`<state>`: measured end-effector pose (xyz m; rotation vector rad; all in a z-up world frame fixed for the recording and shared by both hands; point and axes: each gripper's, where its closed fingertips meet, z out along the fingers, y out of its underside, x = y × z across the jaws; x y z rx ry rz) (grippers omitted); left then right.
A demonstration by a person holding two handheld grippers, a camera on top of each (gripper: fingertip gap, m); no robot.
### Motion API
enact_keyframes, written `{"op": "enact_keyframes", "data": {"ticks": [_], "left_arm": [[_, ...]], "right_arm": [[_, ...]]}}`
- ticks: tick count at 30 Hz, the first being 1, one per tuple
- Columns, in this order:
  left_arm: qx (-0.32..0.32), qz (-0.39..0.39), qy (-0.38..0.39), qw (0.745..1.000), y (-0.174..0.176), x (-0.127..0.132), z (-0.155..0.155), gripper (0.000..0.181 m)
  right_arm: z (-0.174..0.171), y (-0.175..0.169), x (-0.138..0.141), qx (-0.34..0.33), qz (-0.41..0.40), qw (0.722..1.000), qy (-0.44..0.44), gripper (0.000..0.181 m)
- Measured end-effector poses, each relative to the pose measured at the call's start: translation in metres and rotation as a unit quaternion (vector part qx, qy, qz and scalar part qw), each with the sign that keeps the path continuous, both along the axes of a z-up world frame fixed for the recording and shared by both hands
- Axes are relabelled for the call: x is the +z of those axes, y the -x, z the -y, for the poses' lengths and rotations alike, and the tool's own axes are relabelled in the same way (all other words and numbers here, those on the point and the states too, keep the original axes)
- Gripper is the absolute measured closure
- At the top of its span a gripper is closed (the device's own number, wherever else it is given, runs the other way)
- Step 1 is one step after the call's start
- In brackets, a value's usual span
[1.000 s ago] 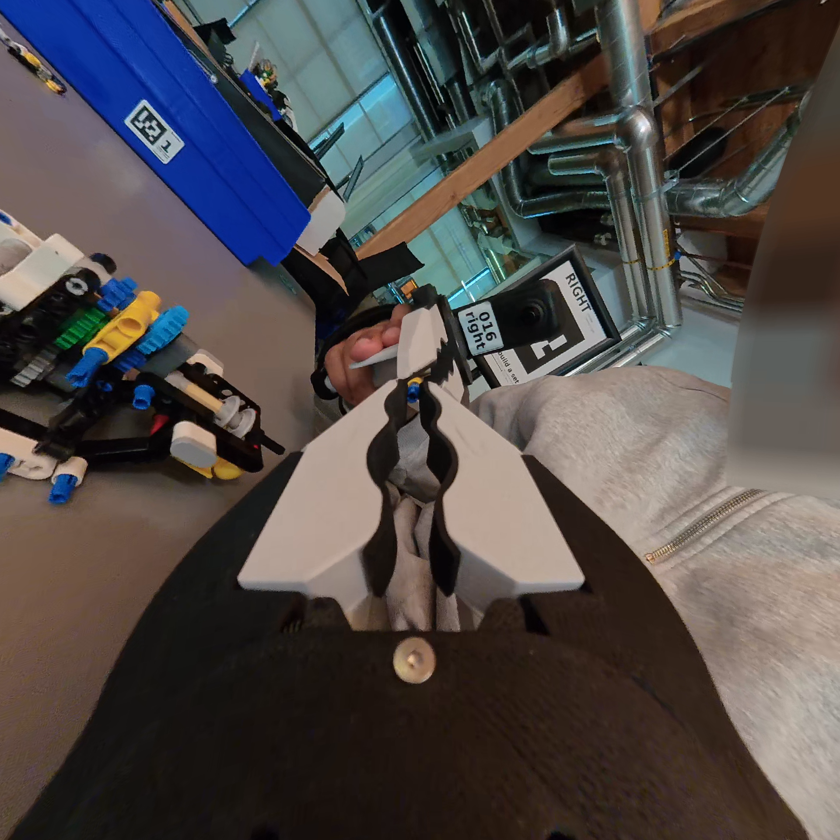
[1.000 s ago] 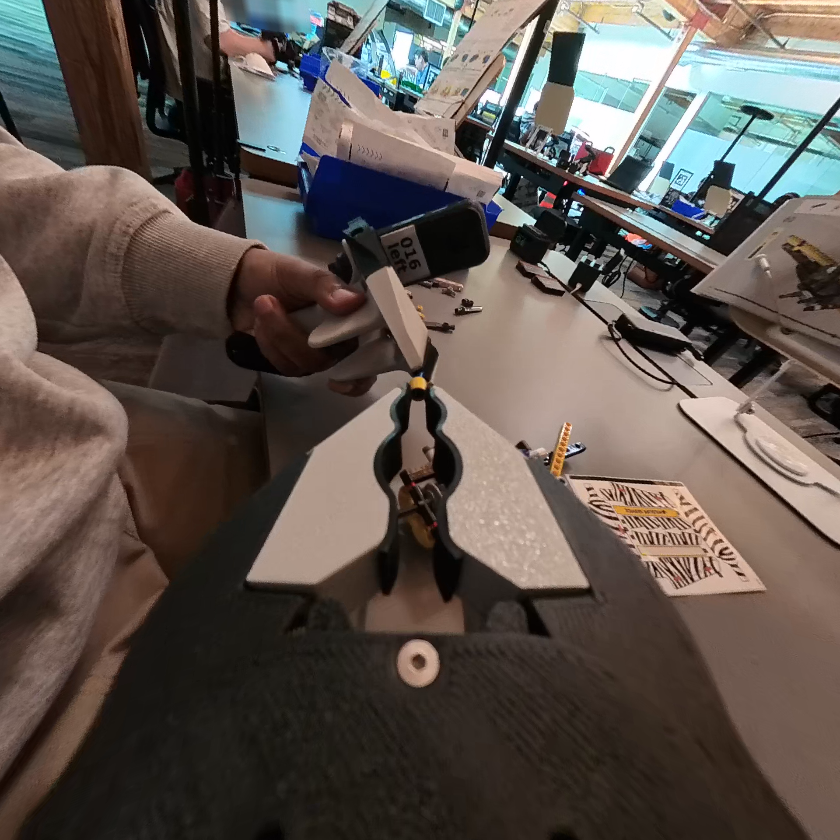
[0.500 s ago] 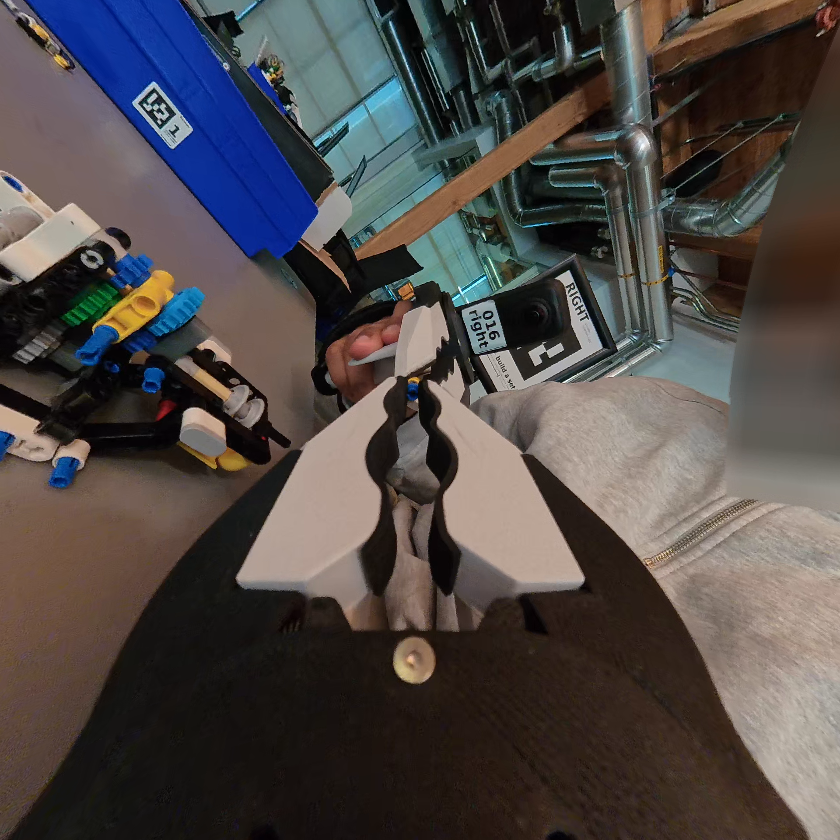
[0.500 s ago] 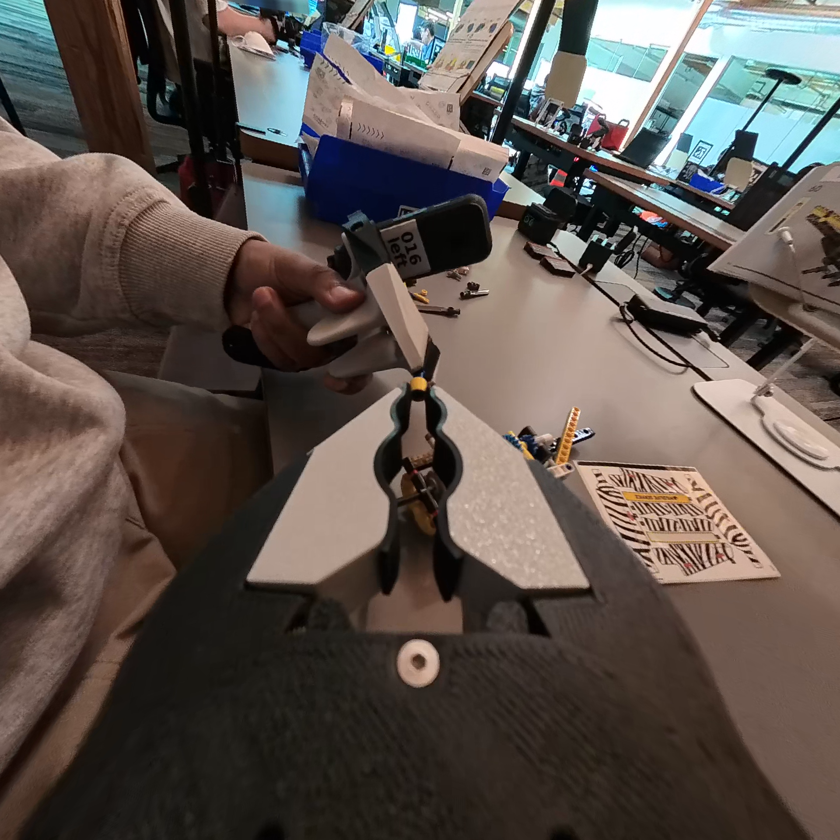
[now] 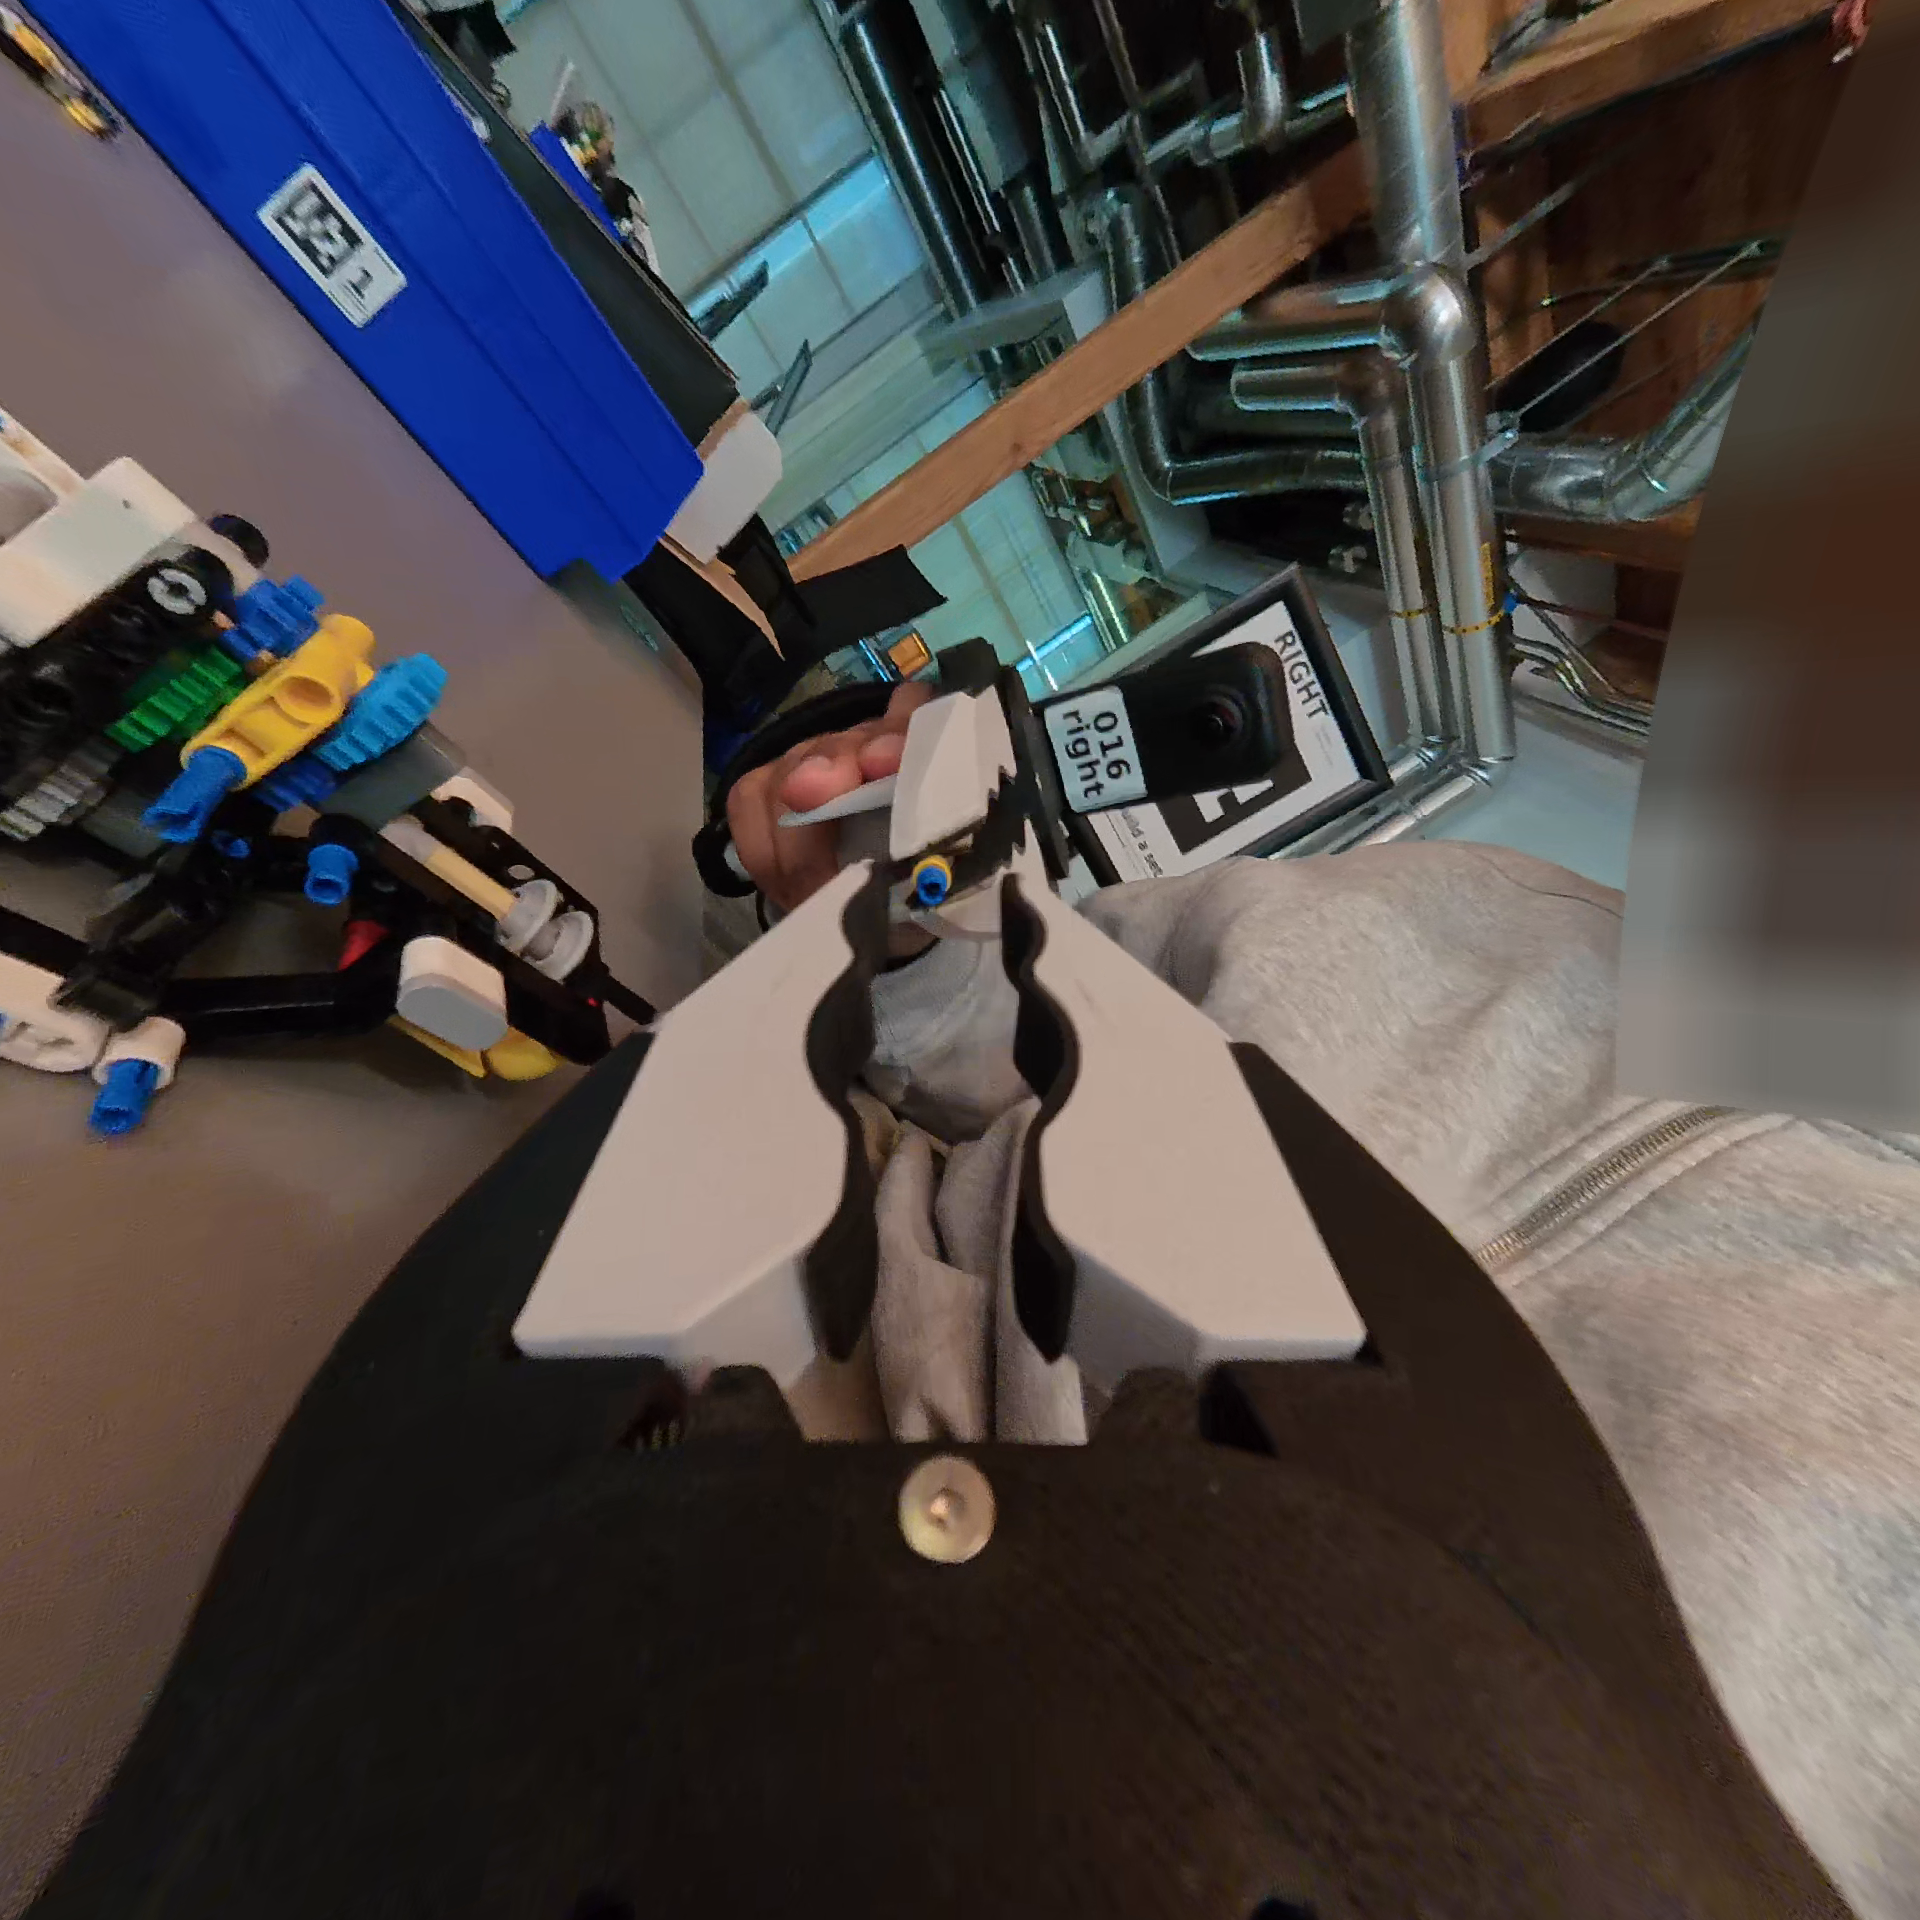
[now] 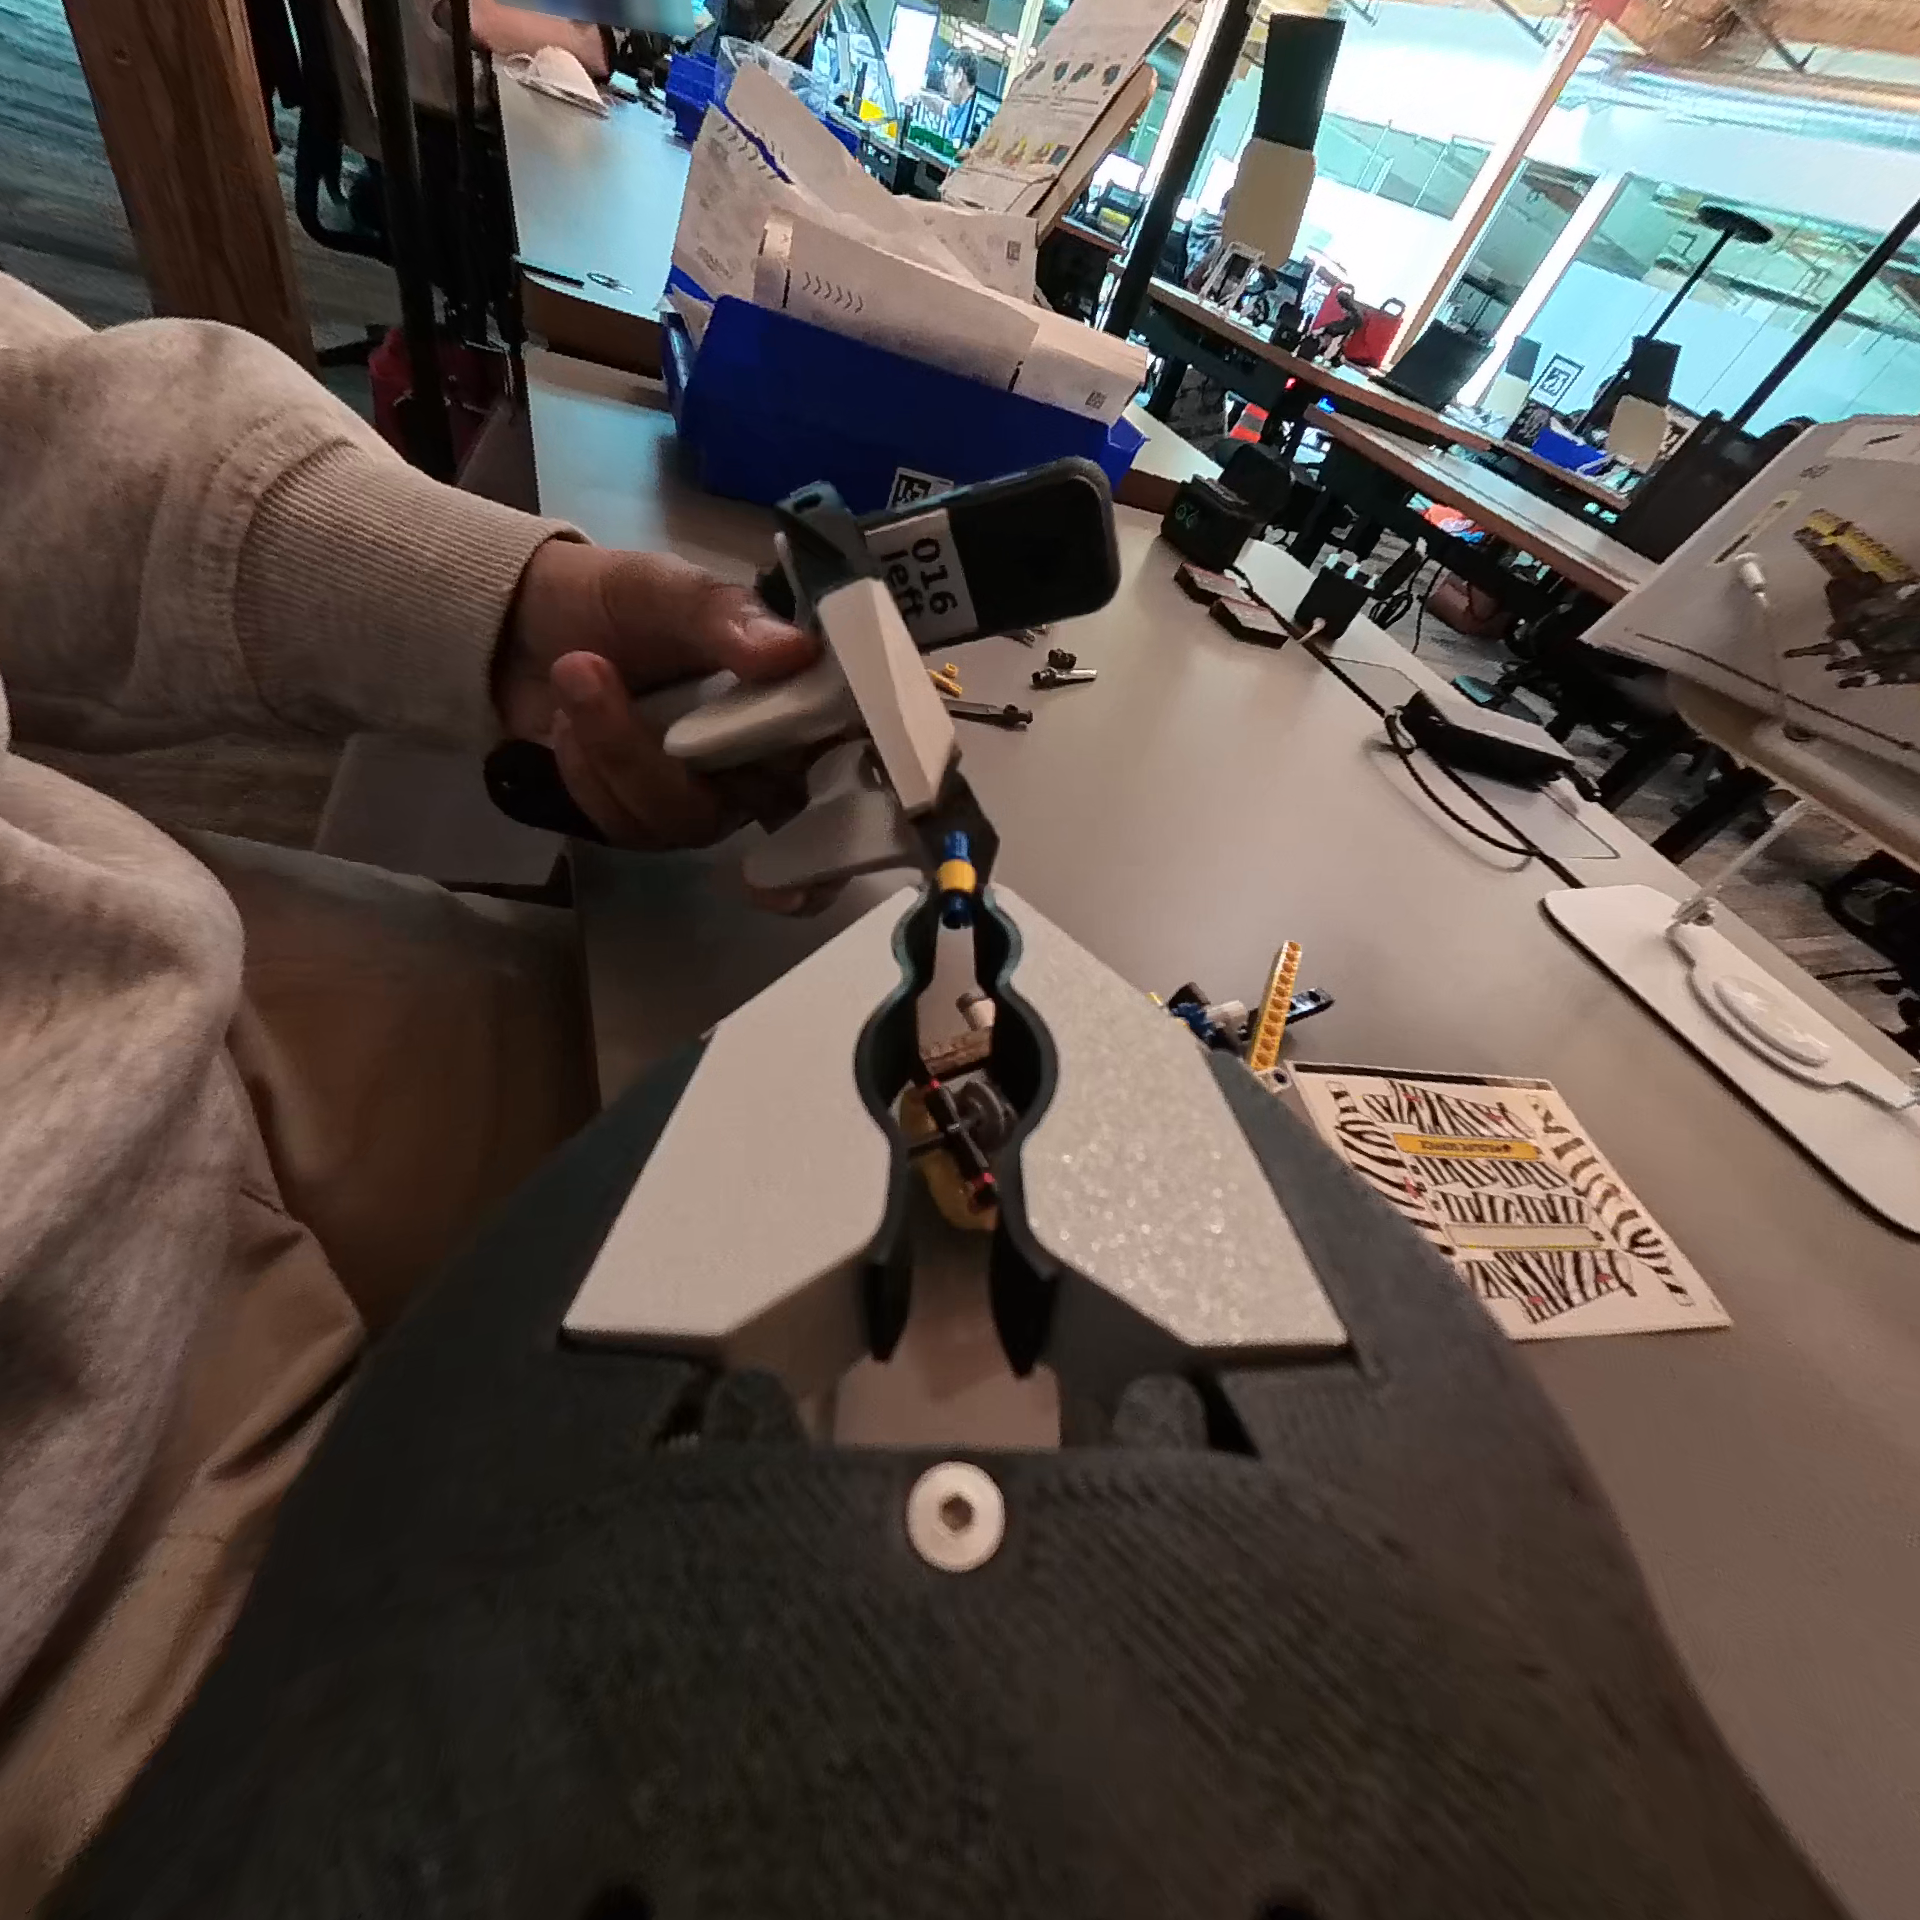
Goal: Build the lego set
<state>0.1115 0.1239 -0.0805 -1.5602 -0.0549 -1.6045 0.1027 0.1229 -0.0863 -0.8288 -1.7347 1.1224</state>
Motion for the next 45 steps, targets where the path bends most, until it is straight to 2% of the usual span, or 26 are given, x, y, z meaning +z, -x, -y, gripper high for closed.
{"op": "enact_keyframes", "data": {"ticks": [6,12,20,29,33,45], "left_arm": [[-0.002,0.001,-0.001,1.000,0.002,0.001,0.001,0.165],[0.003,0.007,-0.007,1.000,0.007,0.002,0.002,0.179],[0.014,0.001,-0.001,1.000,0.009,0.000,-0.001,0.179],[0.007,-0.011,0.007,1.000,0.005,-0.002,0.000,0.179],[0.000,0.015,0.009,1.000,0.003,0.002,0.001,0.179],[-0.010,0.019,0.016,1.000,-0.002,0.002,0.001,0.177]], "right_arm": [[0.000,0.000,0.002,0.004,-0.004,1.000,0.013,0.176],[0.003,-0.002,0.003,0.018,-0.004,0.999,0.031,0.176],[0.002,-0.001,0.003,0.004,-0.026,1.000,0.016,0.173],[0.002,-0.001,0.001,0.016,0.000,1.000,0.025,0.176],[0.003,-0.003,0.004,0.019,0.000,0.999,0.026,0.176],[0.003,-0.003,0.003,0.019,0.007,1.000,0.024,0.176]]}}
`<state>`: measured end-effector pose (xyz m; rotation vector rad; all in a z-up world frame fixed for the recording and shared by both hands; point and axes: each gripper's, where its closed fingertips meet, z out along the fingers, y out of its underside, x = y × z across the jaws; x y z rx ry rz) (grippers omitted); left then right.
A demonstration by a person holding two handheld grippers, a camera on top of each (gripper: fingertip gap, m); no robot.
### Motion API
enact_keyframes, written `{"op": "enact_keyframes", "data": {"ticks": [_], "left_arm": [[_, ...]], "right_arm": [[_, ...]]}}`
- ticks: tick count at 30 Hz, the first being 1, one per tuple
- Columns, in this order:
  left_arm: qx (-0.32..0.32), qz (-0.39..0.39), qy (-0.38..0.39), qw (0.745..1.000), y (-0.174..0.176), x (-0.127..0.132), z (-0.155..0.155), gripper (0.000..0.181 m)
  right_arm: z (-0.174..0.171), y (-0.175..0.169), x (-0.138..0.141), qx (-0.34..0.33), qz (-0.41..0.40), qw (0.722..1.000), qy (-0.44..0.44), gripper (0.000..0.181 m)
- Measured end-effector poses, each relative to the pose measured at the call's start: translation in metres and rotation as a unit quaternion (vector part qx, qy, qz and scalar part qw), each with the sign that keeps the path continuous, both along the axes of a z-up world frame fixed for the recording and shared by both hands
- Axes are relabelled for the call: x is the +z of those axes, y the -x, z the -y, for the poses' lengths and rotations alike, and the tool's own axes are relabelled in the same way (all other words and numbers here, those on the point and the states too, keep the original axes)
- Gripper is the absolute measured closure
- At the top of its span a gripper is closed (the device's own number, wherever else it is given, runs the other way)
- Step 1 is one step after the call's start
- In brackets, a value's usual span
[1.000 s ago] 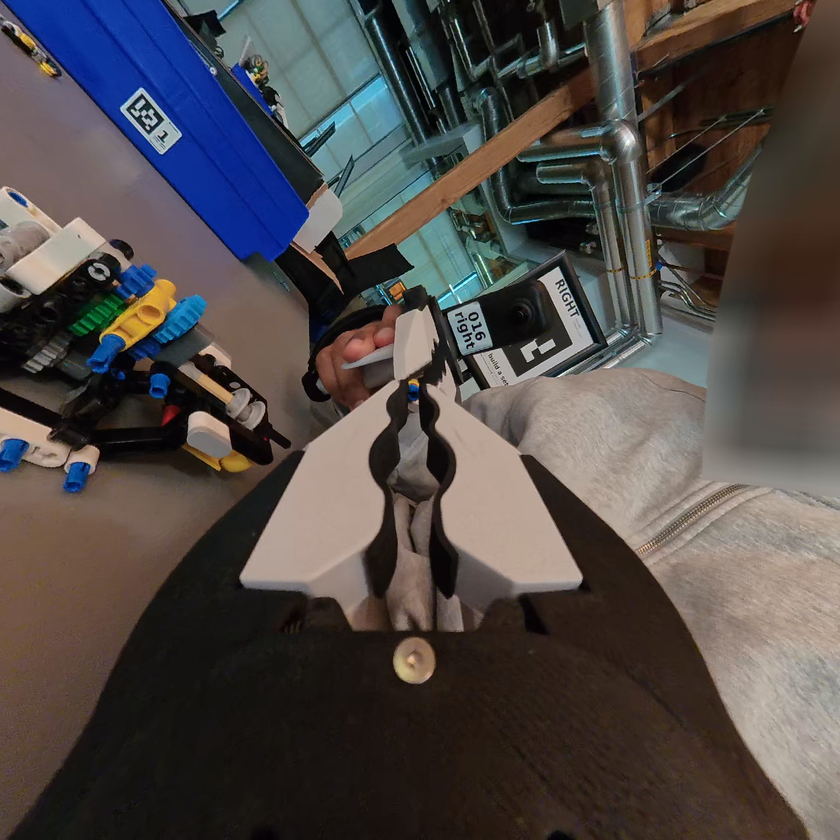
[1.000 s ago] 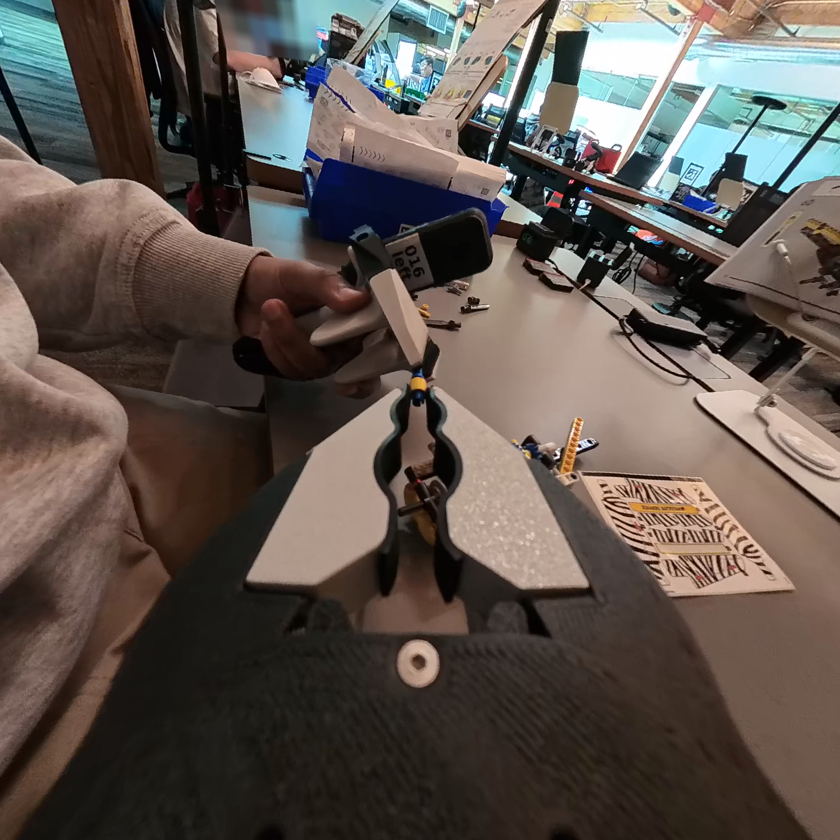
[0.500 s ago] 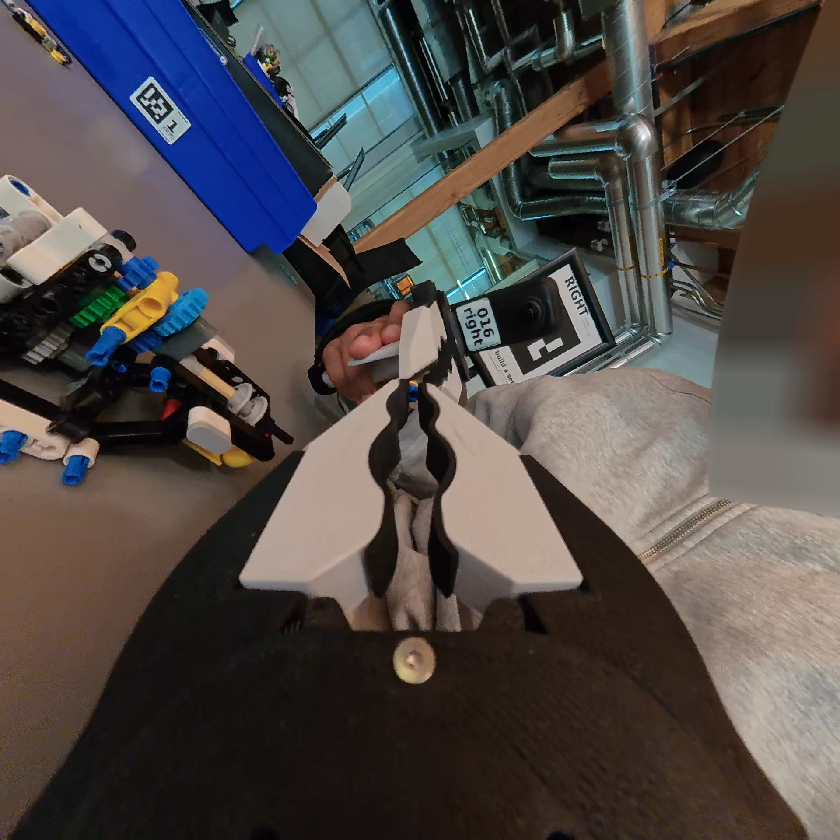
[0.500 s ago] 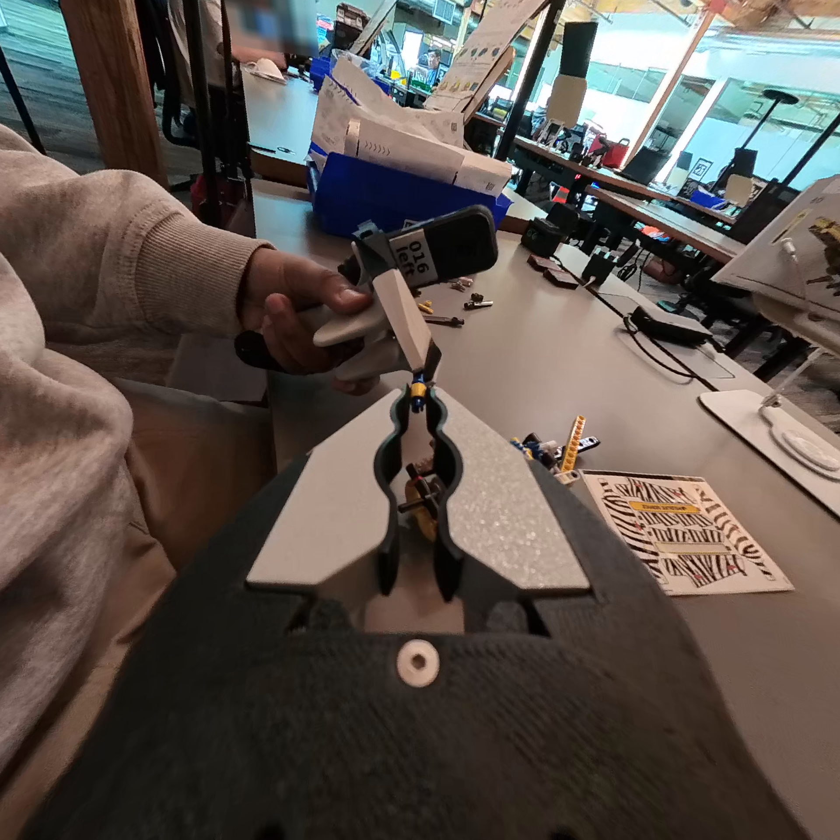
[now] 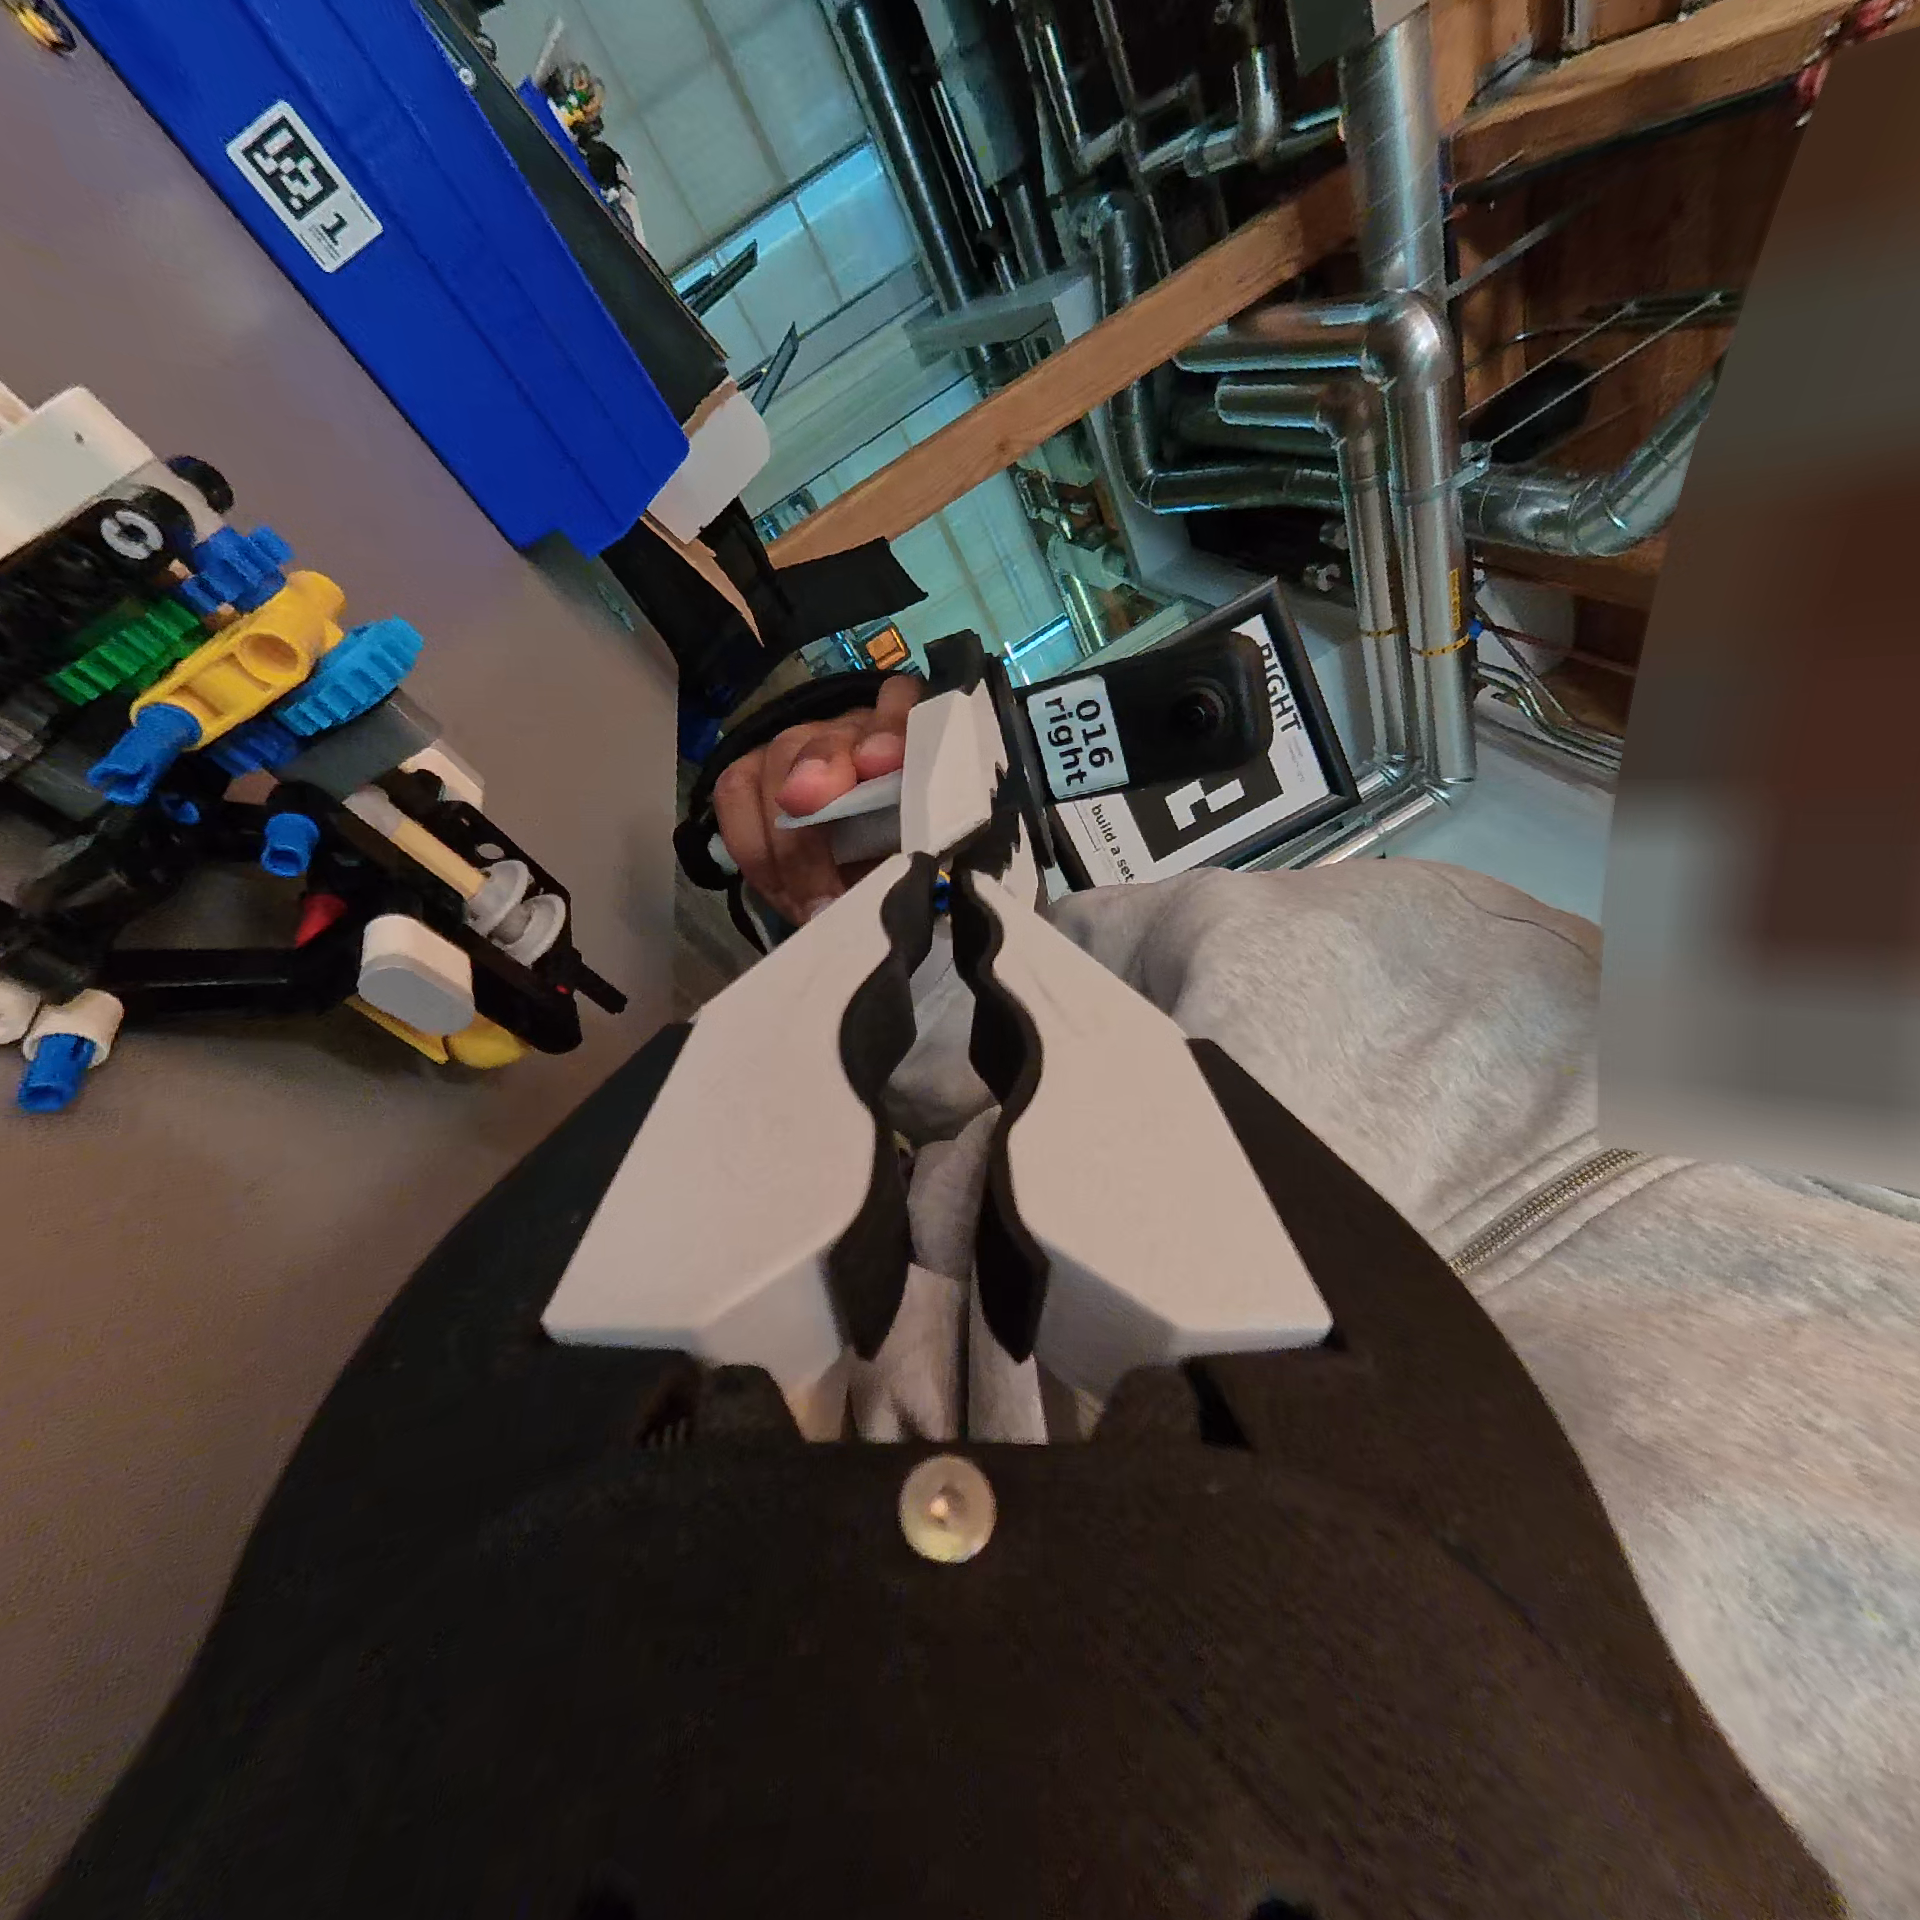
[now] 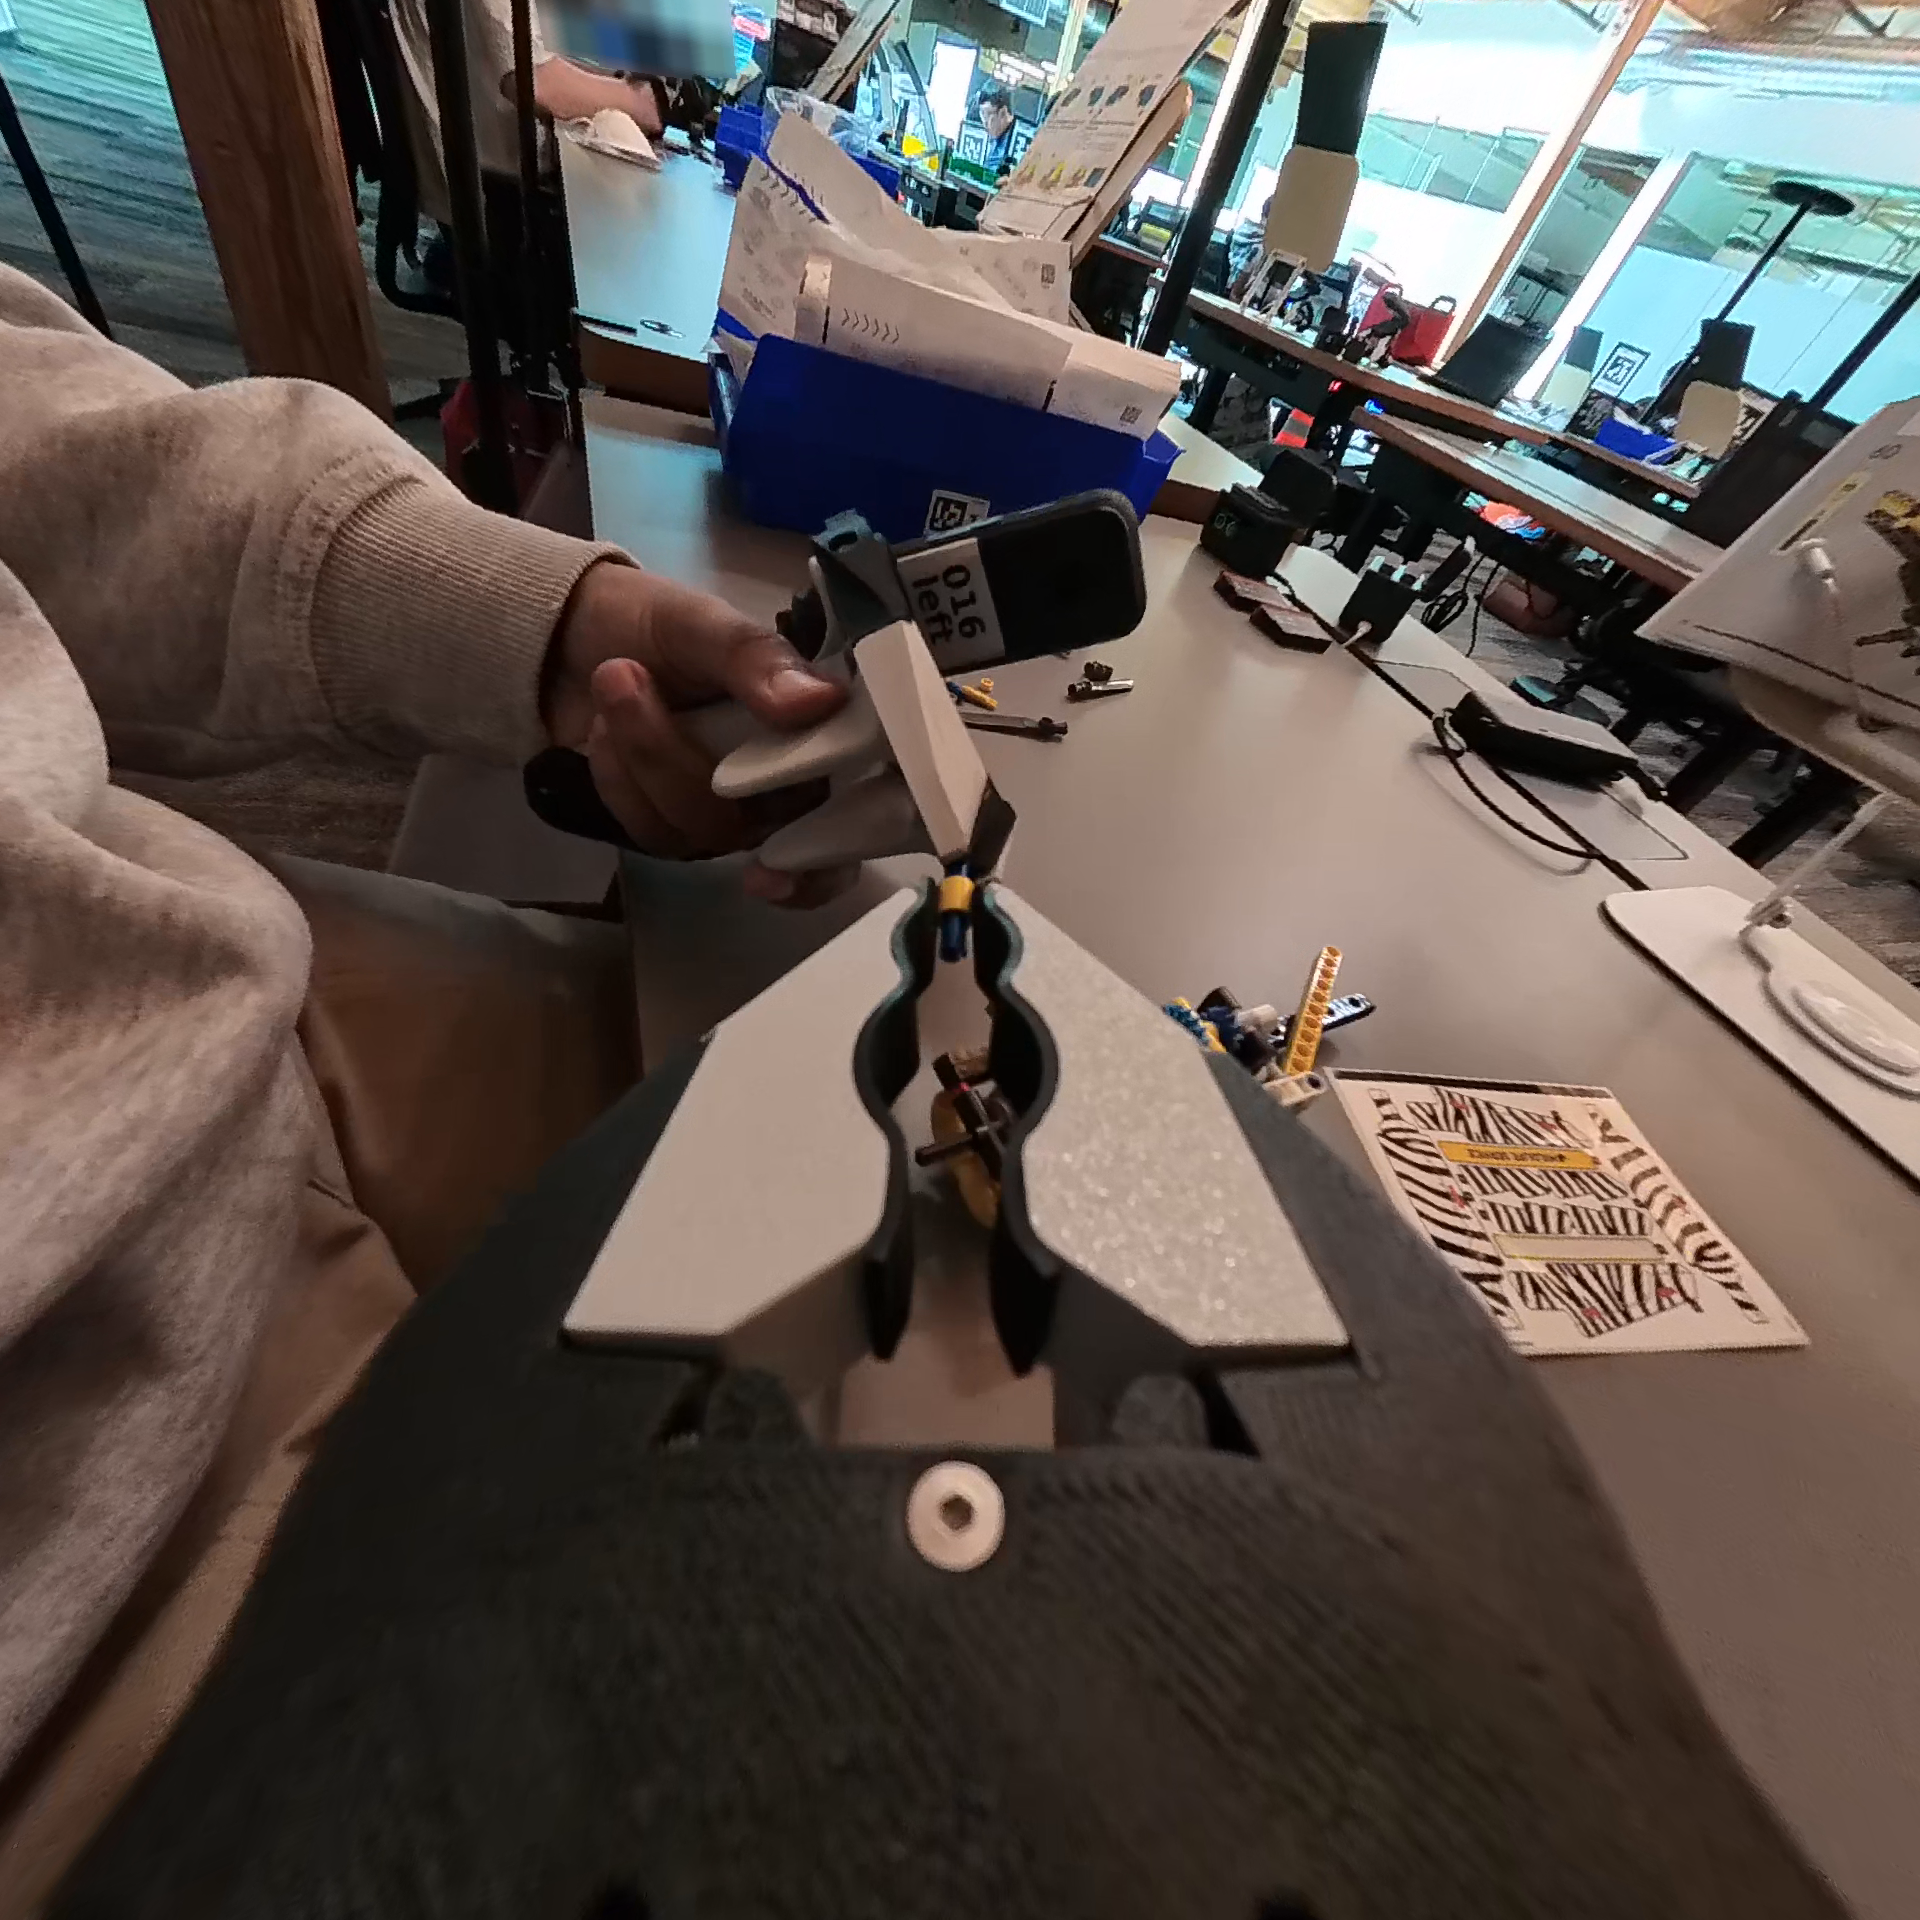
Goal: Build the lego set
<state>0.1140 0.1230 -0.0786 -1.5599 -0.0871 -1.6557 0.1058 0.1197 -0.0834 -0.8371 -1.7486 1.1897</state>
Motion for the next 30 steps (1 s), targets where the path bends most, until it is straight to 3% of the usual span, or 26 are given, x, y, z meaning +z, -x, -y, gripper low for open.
{"op": "enact_keyframes", "data": {"ticks": [13,19,21,23,28,30], "left_arm": [[0.022,-0.025,-0.048,0.998,0.001,0.004,-0.001,0.167],[0.067,-0.058,-0.069,0.994,0.010,0.003,-0.007,0.167],[0.102,-0.084,-0.072,0.989,0.017,0.002,-0.014,0.155],[0.157,-0.139,-0.081,0.974,0.029,-0.002,-0.021,0.153],[0.280,-0.292,-0.115,0.907,0.057,0.000,-0.027,0.149],[0.324,-0.328,-0.123,0.879,0.067,0.003,-0.026,0.162]], "right_arm": [[0.001,0.002,-0.005,0.011,-0.015,1.000,0.012,0.176],[-0.002,0.004,-0.007,-0.003,-0.016,1.000,0.016,0.176],[-0.005,0.004,-0.006,-0.011,-0.019,1.000,0.018,0.176],[-0.010,0.003,-0.005,-0.021,-0.023,0.999,0.025,0.176],[-0.025,0.003,0.001,-0.049,-0.033,0.997,0.049,0.176],[-0.029,0.005,0.001,-0.057,-0.032,0.996,0.062,0.176]]}}
